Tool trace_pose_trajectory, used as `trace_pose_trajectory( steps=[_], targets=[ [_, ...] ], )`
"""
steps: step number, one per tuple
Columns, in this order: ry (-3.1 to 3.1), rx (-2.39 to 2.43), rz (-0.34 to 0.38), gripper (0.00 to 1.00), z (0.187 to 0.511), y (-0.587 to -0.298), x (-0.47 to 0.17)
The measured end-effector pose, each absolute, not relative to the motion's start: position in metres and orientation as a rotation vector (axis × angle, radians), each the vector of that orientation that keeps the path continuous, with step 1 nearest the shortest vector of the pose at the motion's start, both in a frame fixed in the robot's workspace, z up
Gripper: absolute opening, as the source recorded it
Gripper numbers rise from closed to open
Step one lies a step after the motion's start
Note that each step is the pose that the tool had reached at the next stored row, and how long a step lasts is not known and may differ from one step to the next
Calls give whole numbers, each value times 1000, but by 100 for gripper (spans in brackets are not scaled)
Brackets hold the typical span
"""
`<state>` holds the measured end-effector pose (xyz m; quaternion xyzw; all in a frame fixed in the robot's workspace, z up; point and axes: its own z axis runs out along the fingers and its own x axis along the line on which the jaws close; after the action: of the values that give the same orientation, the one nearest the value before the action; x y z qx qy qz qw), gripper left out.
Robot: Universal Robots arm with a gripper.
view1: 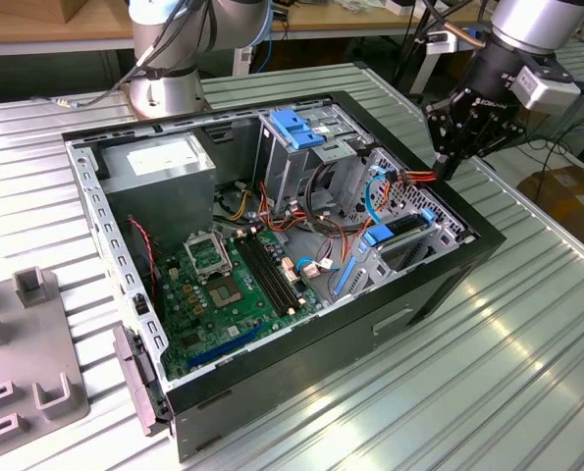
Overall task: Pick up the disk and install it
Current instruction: 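Insert the first disk wire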
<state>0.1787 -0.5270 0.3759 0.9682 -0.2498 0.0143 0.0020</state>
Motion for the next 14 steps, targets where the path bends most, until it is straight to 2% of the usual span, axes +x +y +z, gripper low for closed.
trace_pose_trajectory(
  steps=[14],
  targets=[
    [-1040, 2957, 44, 16, 377, -527, 179]
  ],
)
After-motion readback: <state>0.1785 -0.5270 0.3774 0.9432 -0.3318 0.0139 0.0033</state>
